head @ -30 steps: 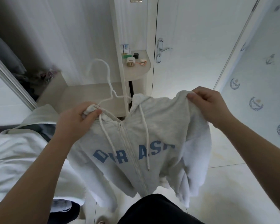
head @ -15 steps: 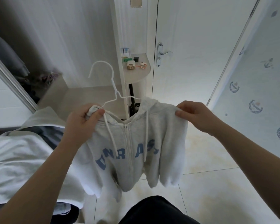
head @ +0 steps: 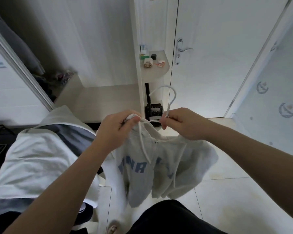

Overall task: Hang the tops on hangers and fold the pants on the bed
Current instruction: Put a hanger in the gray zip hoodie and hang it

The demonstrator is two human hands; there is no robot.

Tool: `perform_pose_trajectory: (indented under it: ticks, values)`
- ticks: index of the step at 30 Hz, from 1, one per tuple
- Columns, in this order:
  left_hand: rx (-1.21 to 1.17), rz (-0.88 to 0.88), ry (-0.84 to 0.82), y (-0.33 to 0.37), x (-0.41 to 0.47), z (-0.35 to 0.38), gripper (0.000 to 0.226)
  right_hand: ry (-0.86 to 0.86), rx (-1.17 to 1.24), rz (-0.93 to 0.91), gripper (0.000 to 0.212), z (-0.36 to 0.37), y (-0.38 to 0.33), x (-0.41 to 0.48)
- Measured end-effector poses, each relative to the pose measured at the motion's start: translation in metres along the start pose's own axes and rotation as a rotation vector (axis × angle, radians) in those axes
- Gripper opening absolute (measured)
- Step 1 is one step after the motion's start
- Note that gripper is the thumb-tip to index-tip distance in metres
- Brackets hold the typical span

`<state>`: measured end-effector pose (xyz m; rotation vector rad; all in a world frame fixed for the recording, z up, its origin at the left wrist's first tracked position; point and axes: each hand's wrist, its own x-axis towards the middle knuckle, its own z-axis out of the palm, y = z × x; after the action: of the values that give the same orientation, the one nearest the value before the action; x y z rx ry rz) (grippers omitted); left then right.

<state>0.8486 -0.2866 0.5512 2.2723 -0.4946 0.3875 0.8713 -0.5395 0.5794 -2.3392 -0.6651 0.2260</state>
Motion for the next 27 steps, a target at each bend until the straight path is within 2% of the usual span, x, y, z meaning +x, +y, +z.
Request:
perform_pose_trajectory:
  ticks: [2,4,8,10,13,15,16,17,19,23,25,27]
  values:
    - [-0.092,-0.034,0.117,-0.001,0.001,-0.006,0.017,-0.069,-0.085,0.030,0.034,0.008,0.000,0.001]
    - [-0.182,-0.030,0.168,0.001,0.005,-0.013,0.019,-0.048,-0.082,0.056,0.035,0.017,0.000,0.002]
    - [-0.174,-0.002,-0.051,-0.008,0.013,-0.014,0.029,0.206,0.189,0.026,0.038,0.024,0.001,0.004]
    - [-0.058,-0.026,-0.064,-0.023,0.009,-0.009,0.048,0.234,0.231,-0.018,0.039,0.026,0.002,0.004]
    - [0.152,-0.145,0.073,-0.049,-0.008,-0.003,0.085,0.246,0.246,-0.026,0.038,0.027,0.006,0.000]
    - [0.100,-0.264,0.126,-0.064,-0.025,0.005,0.100,0.258,0.270,-0.013,0.038,0.024,0.010,-0.002]
    - [0.037,-0.341,0.152,-0.069,-0.033,0.010,0.100,0.266,0.281,-0.009,0.039,0.022,0.011,-0.002]
    - [-0.021,-0.411,0.183,-0.073,-0.038,0.015,0.095,0.273,0.284,-0.006,0.040,0.019,0.013,-0.002]
    - [-0.037,-0.470,0.231,-0.079,-0.043,0.020,0.071,0.283,0.282,0.002,0.041,0.014,0.016,-0.003]
    - [0.197,-0.310,0.336,-0.087,-0.039,0.004,0.015,0.276,0.263,0.049,0.039,0.002,0.024,-0.007]
    - [0.290,-0.244,0.363,-0.090,-0.034,-0.008,0.007,0.244,0.254,0.064,0.037,-0.002,0.027,-0.010]
    - [0.310,-0.283,0.408,-0.092,-0.029,-0.019,0.012,0.193,0.231,0.072,0.036,-0.003,0.027,-0.013]
